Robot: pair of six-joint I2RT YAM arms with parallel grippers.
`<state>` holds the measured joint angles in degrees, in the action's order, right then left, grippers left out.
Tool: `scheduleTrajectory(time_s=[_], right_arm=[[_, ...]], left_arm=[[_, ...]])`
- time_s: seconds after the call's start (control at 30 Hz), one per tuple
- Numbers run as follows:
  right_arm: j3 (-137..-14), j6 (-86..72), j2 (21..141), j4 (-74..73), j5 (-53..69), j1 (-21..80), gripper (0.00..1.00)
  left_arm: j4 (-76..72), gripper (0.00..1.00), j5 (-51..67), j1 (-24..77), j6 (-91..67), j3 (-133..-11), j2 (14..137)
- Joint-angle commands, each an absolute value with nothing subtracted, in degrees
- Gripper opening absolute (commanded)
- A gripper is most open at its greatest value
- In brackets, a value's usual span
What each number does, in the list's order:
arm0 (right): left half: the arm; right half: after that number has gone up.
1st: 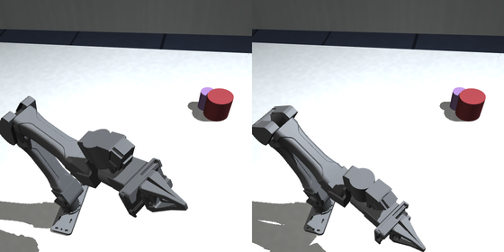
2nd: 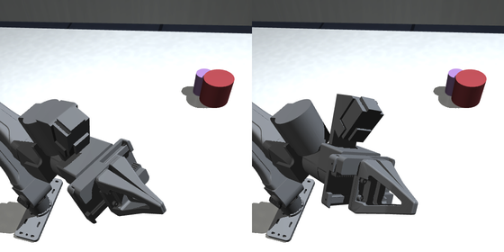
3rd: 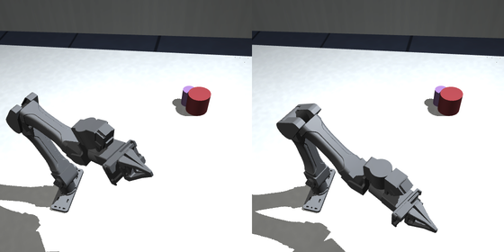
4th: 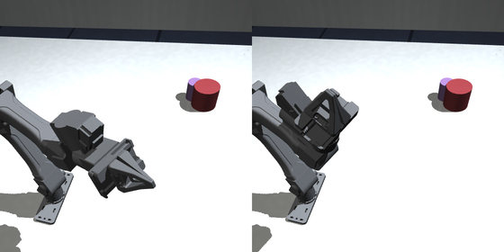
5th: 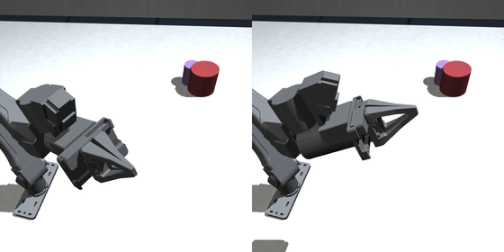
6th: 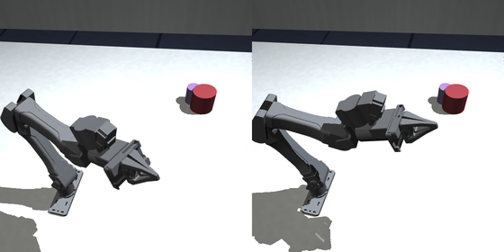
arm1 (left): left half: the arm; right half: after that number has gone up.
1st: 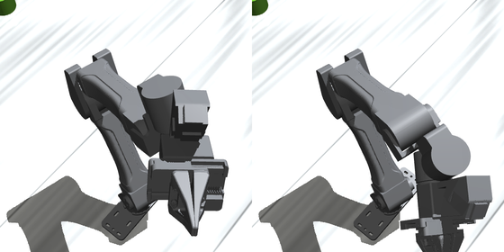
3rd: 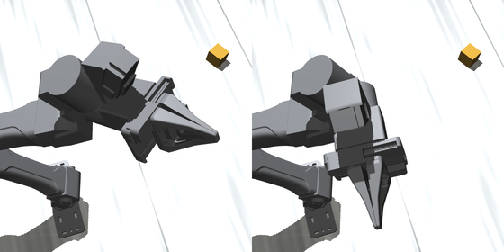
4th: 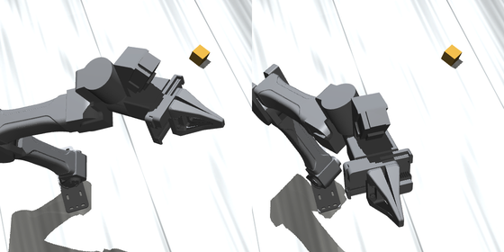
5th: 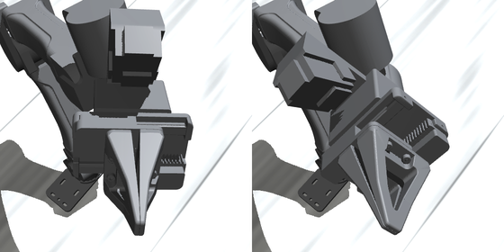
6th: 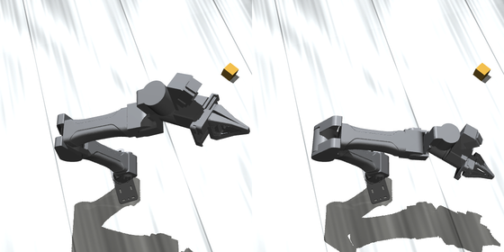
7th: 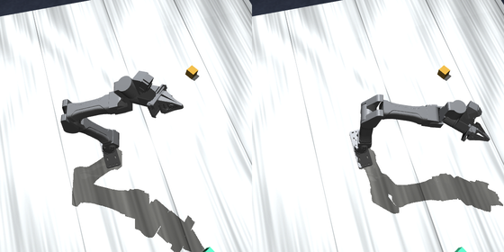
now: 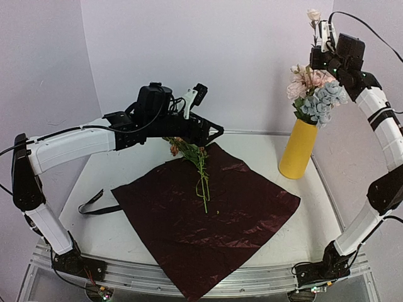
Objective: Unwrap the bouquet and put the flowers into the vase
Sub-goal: Insert the fake flower into the vase.
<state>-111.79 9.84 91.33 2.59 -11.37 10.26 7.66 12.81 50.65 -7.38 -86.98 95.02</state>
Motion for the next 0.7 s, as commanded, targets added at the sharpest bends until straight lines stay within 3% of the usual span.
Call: scheduleTrajectory(time_s=[0.0,0.53,0.6,0.67], right_arm=[[-109.84,9.39,90.25,3.44,-12.31,10.13,0.0],[-93.26,4.34,87.21,3.44,-19.02,10.07,0.0],[-93.33,3.98,86.65,3.43,-18.33,10.14,0.08],[-94.14,3.96,86.19,3.45,-17.79,10.13,0.24]], left_arm=[[7.77,0.89,13.88,50.34,-6.6,-89.66,95.03],[7.74,0.89,13.32,50.36,-7.32,-86.64,92.28],[7.74,0.89,13.27,50.36,-7.3,-86.4,91.97],[7.72,0.89,13.12,50.36,-7.3,-86.23,91.78]])
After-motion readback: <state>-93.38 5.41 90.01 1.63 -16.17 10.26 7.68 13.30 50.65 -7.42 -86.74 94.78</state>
